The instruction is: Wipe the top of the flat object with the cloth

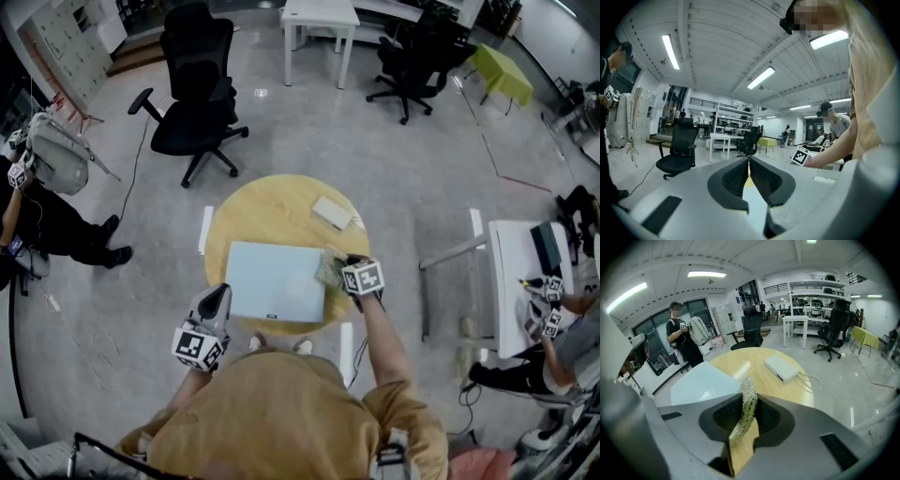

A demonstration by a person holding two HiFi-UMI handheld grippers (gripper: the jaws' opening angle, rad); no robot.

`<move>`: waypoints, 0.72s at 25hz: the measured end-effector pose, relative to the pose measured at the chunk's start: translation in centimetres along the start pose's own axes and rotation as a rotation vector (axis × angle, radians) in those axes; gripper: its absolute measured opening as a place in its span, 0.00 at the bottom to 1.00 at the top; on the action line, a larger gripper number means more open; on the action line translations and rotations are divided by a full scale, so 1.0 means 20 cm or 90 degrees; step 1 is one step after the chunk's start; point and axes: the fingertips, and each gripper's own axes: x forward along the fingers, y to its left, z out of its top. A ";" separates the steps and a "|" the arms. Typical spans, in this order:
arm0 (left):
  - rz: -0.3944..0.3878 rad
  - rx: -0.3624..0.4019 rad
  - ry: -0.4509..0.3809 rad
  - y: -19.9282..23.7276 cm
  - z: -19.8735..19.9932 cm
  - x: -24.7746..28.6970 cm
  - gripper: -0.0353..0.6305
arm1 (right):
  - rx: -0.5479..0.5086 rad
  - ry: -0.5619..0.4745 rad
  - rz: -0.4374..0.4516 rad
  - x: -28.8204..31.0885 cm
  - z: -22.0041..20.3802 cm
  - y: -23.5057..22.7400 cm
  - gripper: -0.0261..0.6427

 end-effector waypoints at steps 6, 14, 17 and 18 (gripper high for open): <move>-0.032 0.000 0.001 -0.04 0.02 0.03 0.07 | 0.030 -0.035 -0.018 -0.13 0.00 -0.02 0.13; -0.059 -0.009 -0.003 -0.07 0.01 0.05 0.08 | 0.013 -0.059 -0.048 -0.26 -0.01 -0.02 0.13; -0.060 -0.013 -0.003 -0.05 0.01 0.04 0.08 | -0.002 -0.078 -0.050 -0.31 0.01 0.03 0.13; -0.060 -0.014 -0.003 -0.04 0.02 0.03 0.08 | -0.001 -0.089 -0.051 -0.34 0.03 0.05 0.13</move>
